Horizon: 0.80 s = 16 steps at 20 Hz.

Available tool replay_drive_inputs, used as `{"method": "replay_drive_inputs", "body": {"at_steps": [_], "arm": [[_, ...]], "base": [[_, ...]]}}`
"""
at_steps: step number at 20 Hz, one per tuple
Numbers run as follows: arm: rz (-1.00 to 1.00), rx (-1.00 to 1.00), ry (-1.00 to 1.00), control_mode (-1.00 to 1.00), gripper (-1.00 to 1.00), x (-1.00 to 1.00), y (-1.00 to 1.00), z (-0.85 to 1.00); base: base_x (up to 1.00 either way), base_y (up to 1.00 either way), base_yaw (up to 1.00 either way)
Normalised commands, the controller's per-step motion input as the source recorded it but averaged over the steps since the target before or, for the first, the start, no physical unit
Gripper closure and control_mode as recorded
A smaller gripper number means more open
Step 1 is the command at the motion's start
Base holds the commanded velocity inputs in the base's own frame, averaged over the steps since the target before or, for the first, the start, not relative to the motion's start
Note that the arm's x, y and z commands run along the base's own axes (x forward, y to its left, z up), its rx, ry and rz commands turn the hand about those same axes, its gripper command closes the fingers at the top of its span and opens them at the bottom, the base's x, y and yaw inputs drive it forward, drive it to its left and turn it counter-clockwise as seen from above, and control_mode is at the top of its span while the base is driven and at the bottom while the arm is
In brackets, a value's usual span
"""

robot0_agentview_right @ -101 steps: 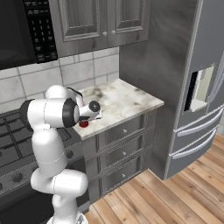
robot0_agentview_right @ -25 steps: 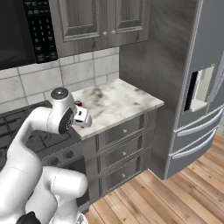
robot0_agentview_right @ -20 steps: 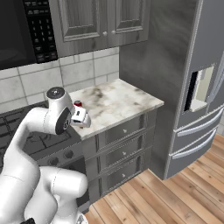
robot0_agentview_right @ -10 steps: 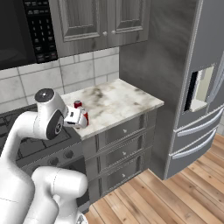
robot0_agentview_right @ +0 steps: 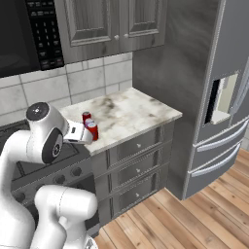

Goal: Four empty soda cans are scattered around the kitchen. Gather all the cans and cluster them next to the stove for recycling.

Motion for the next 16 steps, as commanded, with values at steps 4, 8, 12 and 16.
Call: {"method": "replay_drive_inputs", "body": {"at_steps": [4,8,12,16], "arm": [[0.0,0.0,-0.02,-1.0,-1.0,-0.35,-0.01,0.18],[0.0,0.0,-0.01,-1.0,-1.0,-0.34,0.0,0.08],[0.0,0.0,0.0,-1.0,-1.0,-0.38,0.0,0.02],[0.0,0.0,0.0,-1.0,-1.0,-0.43,0.0,0.01]], "base": [[0.0,0.0,0.0],[0.0,0.0,0.0],[0.0,0.0,0.0],[0.0,0.0,0.0]]}}
